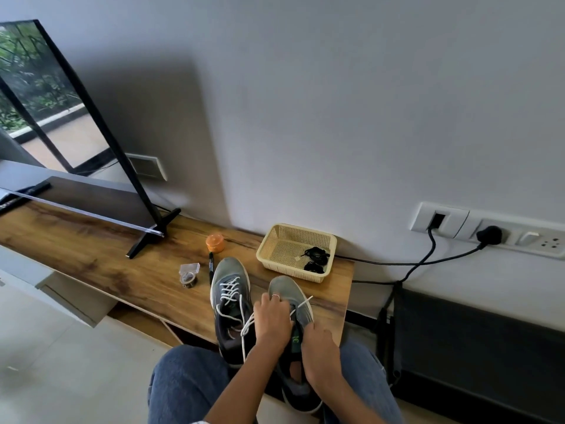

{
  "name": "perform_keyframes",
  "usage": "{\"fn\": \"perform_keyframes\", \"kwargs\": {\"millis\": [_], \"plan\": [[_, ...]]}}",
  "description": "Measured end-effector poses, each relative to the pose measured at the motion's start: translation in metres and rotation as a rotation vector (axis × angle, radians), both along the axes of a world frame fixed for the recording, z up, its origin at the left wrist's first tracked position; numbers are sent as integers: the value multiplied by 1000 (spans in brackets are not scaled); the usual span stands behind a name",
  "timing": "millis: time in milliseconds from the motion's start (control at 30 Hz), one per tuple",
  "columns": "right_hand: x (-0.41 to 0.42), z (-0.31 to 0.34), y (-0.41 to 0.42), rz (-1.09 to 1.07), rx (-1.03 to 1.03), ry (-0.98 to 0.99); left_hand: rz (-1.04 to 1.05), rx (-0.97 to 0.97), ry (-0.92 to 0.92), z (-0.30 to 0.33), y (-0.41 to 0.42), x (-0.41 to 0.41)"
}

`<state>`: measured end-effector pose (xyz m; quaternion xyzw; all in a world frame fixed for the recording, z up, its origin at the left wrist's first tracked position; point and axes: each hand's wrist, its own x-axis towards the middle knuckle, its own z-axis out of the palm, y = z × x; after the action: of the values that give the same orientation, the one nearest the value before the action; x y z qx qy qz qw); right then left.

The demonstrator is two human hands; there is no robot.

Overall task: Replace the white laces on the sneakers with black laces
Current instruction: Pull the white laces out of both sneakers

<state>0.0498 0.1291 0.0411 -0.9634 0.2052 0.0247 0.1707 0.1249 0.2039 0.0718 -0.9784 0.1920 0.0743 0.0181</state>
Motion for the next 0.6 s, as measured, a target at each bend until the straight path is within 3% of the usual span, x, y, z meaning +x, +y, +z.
{"fn": "perform_keyframes", "kwargs": {"millis": [200,600], "plan": [[0,-6,-3,41,9,39,-42,119,-68,1,-7,0],[-1,-3,1,18,-7,73,78,-44,15,23,16,-23]]}}
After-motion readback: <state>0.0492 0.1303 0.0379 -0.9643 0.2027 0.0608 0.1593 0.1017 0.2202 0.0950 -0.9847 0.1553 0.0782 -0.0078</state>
